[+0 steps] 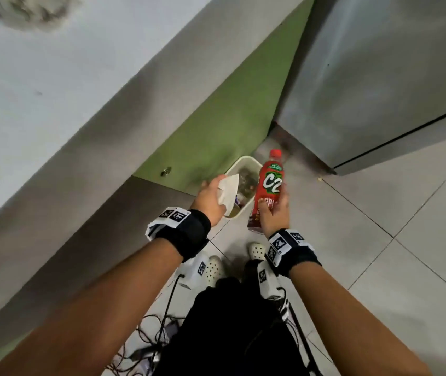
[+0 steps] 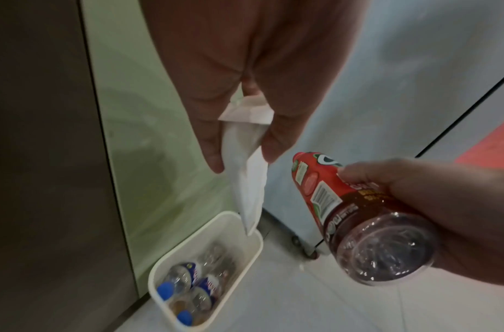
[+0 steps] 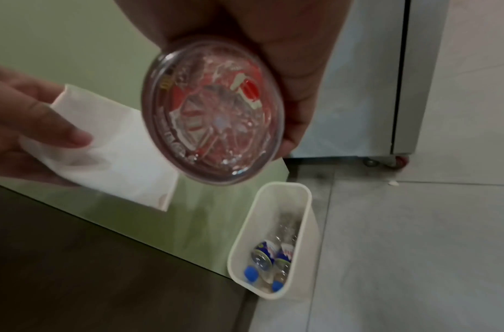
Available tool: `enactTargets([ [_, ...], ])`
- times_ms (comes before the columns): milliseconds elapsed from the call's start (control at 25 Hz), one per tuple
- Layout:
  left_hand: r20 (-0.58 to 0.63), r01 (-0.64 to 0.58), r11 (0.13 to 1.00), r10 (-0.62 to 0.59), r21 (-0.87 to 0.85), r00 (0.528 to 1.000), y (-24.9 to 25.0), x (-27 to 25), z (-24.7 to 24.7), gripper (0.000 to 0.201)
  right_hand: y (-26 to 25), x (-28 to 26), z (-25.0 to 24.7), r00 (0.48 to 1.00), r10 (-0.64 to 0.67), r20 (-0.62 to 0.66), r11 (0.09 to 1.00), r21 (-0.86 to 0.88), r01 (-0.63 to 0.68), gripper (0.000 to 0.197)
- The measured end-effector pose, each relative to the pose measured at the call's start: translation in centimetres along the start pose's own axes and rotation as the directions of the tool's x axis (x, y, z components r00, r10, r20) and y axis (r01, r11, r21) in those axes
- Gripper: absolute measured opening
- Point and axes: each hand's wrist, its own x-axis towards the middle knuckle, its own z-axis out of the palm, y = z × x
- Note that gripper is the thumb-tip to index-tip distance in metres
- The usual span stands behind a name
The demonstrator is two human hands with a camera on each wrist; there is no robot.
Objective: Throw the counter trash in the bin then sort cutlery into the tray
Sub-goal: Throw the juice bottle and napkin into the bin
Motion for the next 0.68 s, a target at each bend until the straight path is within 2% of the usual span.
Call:
enactTargets([
  [120, 0.005, 0.007, 0.995, -0.008, 0.099, 1.0, -2.7, 5.2, 4.0, 0.07, 3.6, 4.0, 2.3, 0.991, 0.123, 0.053, 0.986, -0.122, -0.116, 0.065],
  [240, 0.016, 0.01, 0.985, -0.013, 0.175, 1.0, -5.3, 10.0, 7.8, 0.069, 7.7, 8.4, 4.5, 0.981, 0.185, 0.066, 0.975, -0.134, -0.175, 0.061],
  [360, 0.001, 0.018, 0.983, -0.018, 0.184, 1.0, -7.0, 14.4, 11.0, 0.068, 10.7, 12.2, 6.3, 0.965, 0.249, 0.085, 0.964, -0.117, -0.238, 0.061],
  [600, -0.181, 0.101, 0.959, -0.053, 0.263, 0.982, -7.9, 22.2, 14.8, 0.061, 12.5, 18.5, 9.8, 0.946, 0.3, 0.119, 0.942, -0.192, -0.275, 0.072],
  [680, -0.153, 0.073, 0.962, -0.033, 0.263, 0.988, -8.6, 24.3, 15.7, 0.066, 12.9, 20.3, 10.7, 0.943, 0.302, 0.139, 0.931, -0.256, -0.26, 0.076],
])
